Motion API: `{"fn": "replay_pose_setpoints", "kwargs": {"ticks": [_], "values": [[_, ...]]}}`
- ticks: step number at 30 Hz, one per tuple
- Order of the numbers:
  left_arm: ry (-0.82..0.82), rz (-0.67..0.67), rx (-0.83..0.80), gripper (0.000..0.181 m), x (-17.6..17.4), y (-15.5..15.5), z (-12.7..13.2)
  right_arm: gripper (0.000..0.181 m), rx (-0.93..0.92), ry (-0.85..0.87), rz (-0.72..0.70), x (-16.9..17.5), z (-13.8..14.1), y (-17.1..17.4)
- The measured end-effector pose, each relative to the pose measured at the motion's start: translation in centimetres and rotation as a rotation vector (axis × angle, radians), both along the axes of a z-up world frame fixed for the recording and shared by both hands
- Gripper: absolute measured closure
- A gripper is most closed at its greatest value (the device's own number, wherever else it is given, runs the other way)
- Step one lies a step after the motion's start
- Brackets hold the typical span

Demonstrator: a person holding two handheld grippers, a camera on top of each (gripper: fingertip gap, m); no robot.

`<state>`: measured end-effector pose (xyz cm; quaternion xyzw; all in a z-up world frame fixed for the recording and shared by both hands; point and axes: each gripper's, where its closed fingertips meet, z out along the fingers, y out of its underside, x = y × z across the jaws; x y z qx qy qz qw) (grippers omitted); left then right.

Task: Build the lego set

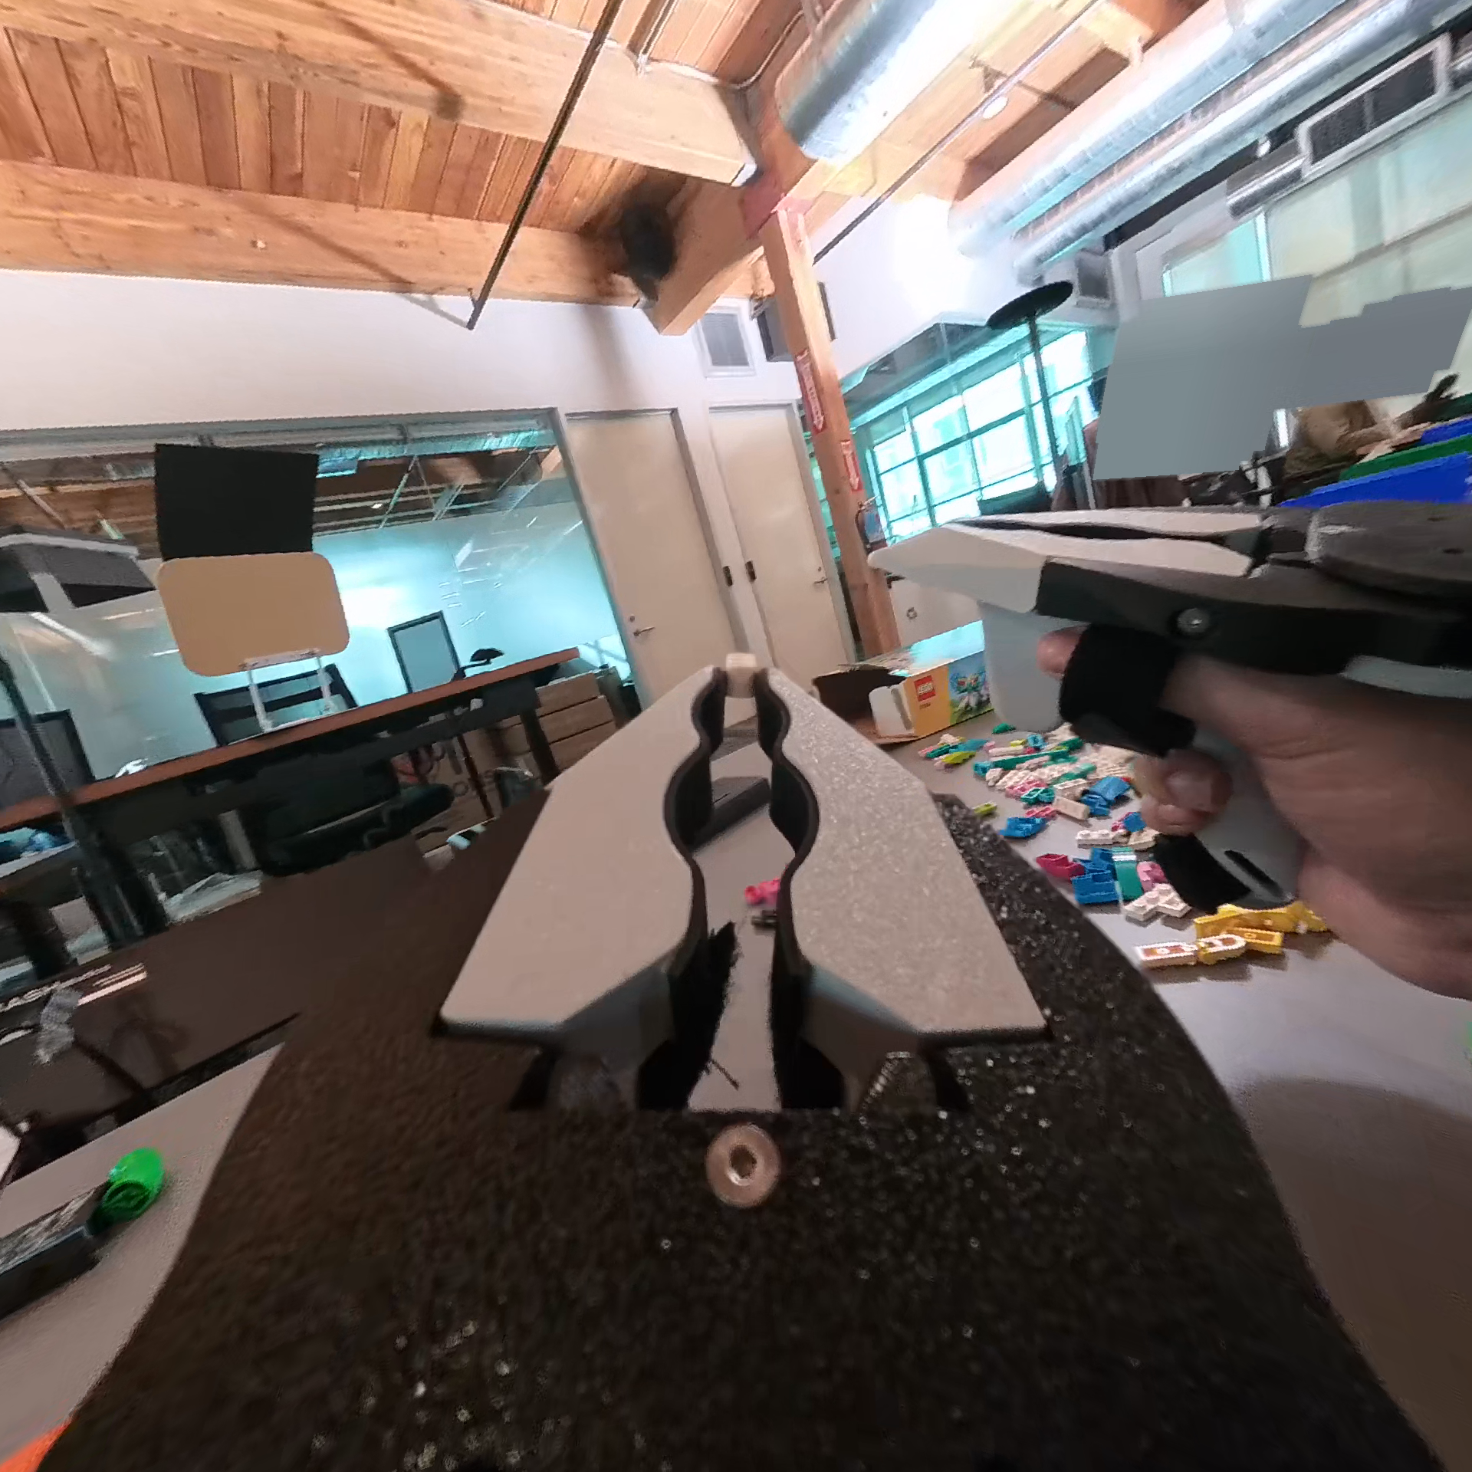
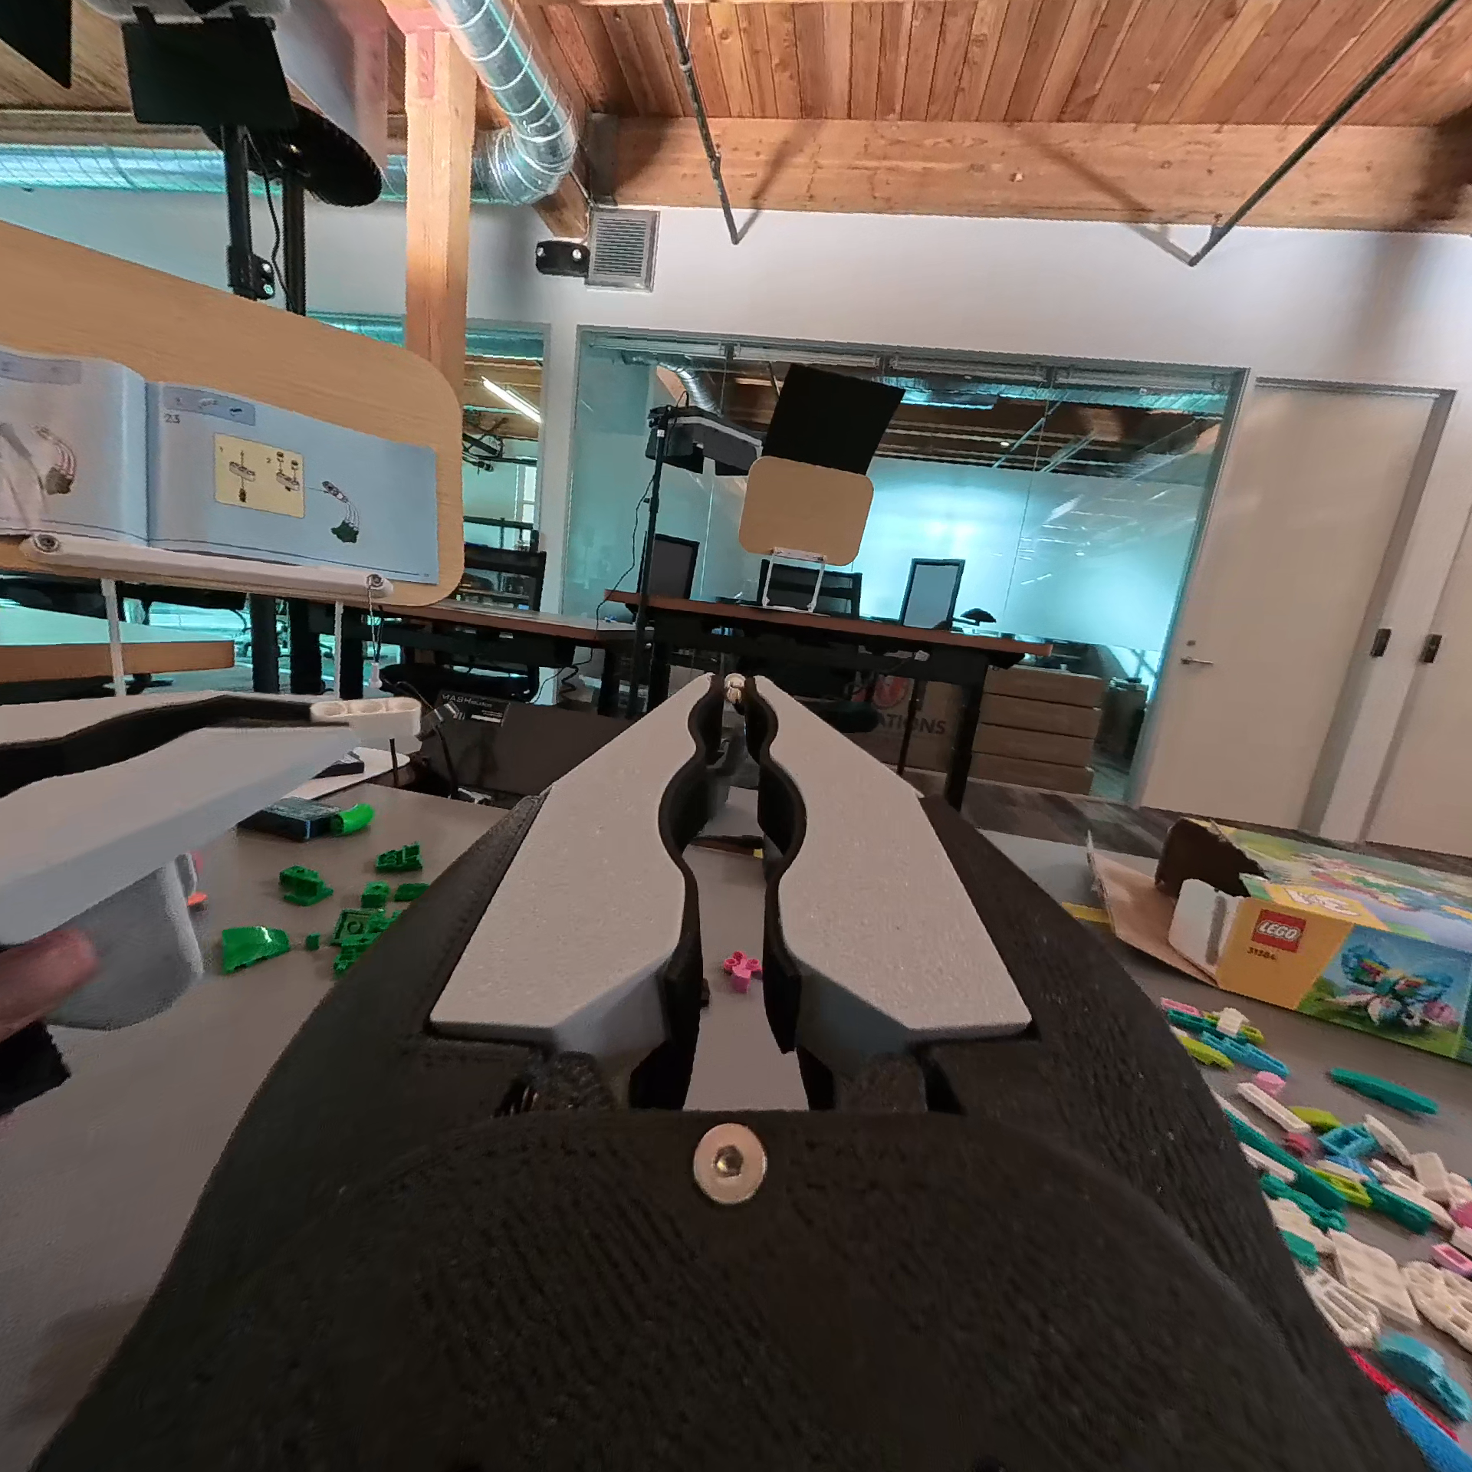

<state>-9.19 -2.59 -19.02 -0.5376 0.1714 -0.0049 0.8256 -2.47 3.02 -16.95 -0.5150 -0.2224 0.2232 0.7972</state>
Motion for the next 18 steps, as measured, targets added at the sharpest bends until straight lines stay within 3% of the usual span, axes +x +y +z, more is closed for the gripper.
{"fn": "replay_pose_setpoints", "kwargs": {"ticks": [18], "values": [[0.01,-0.065,-0.029,0.176,1.15,0.15,-0.63,0.178,-0.014,0.002,0.064,-0.79,-0.18,-0.4]]}}
